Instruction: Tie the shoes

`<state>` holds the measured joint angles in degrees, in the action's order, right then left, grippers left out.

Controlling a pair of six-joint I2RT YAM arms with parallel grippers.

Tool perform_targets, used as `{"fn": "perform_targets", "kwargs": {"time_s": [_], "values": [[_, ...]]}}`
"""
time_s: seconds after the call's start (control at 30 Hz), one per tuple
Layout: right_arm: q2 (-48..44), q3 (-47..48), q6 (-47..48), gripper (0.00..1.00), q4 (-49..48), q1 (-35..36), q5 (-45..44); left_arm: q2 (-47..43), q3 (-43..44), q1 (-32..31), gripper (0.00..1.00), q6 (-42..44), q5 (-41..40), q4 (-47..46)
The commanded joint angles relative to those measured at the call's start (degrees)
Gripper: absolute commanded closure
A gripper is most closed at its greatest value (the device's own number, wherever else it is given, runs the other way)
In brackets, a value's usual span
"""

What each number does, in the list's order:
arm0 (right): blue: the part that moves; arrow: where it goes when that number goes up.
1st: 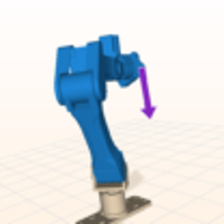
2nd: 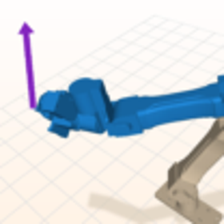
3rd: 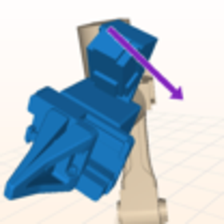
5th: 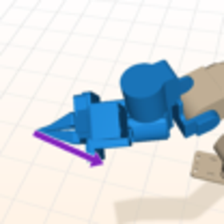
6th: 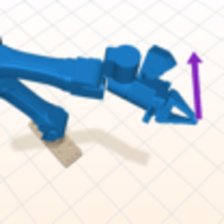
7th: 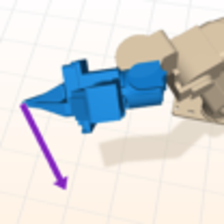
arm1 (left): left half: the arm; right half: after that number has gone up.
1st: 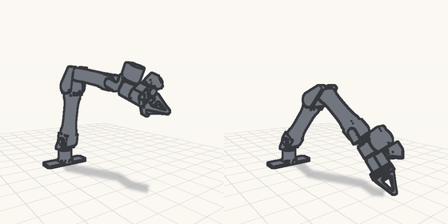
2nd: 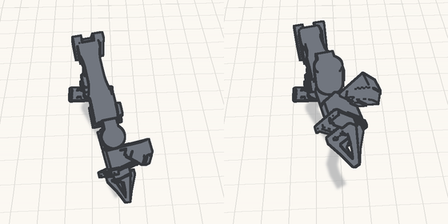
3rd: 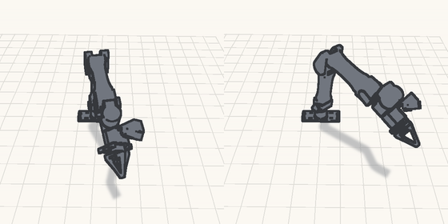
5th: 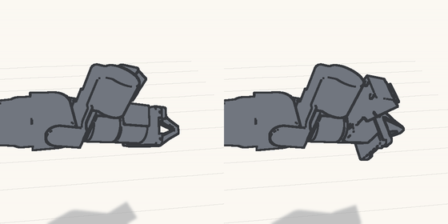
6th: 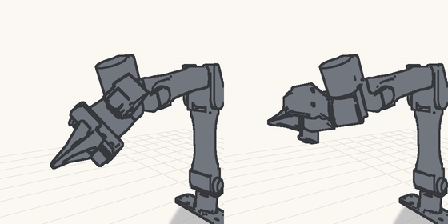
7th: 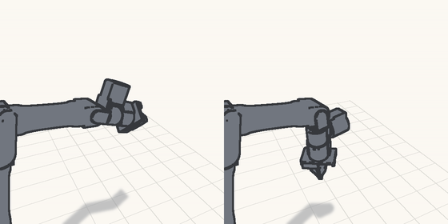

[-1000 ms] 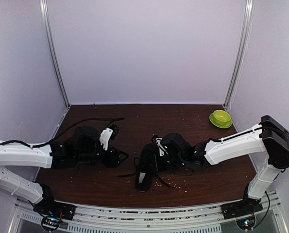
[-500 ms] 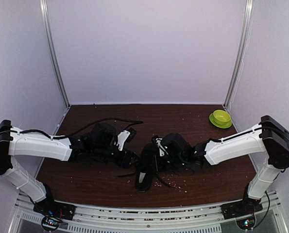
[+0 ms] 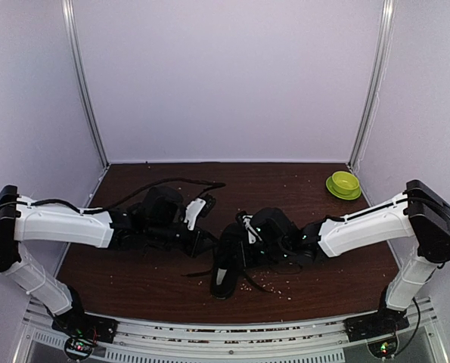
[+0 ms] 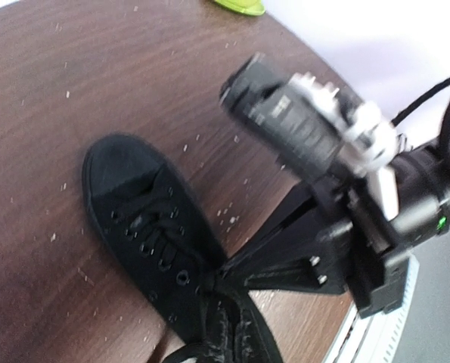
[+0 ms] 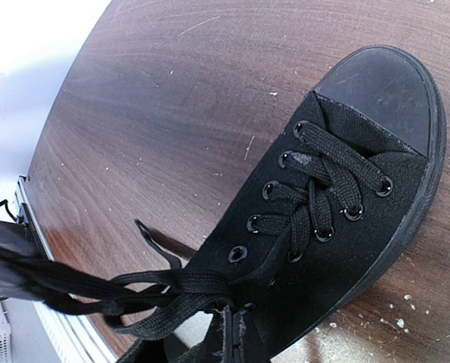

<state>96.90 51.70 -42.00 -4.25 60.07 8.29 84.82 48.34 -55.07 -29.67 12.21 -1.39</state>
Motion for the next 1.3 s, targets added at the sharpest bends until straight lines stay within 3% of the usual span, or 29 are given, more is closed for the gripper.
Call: {"fn": "perform_targets", "kwargs": {"time_s": [0.0, 0.13, 0.23, 0.67, 0.93, 1.27], "values": [[-0.8, -0.6, -0.4, 1.00, 0.0, 0.0, -1.0, -0.6, 1.1, 0.1, 1.00, 0.4, 1.9, -6.9], [-0.7, -0.4, -0.8, 1.00, 0.1, -0.1, -1.3, -0.4, -1.8, -0.7, 1.00, 1.1, 7.4, -12.6], [-0.5, -0.4, -1.2, 1.00, -0.2, -0.1, -1.3, 0.5, -3.5, -2.8, 1.00, 4.9, 9.1, -11.7], [-0.4, -0.8, -1.6, 1.00, -2.1, -0.1, 0.0, 7.3, -2.4, -10.9, 0.96, 12.7, 0.9, 1.4], [-0.9, -1.3, -1.0, 1.00, -2.8, -0.1, 0.6, 1.6, -2.9, -11.0, 0.59, 9.1, -4.2, 1.7], [-1.6, -1.9, -0.5, 1.00, -2.8, -0.1, 1.0, -7.3, -2.1, -10.0, 0.40, 4.9, -11.1, 7.3]]}}
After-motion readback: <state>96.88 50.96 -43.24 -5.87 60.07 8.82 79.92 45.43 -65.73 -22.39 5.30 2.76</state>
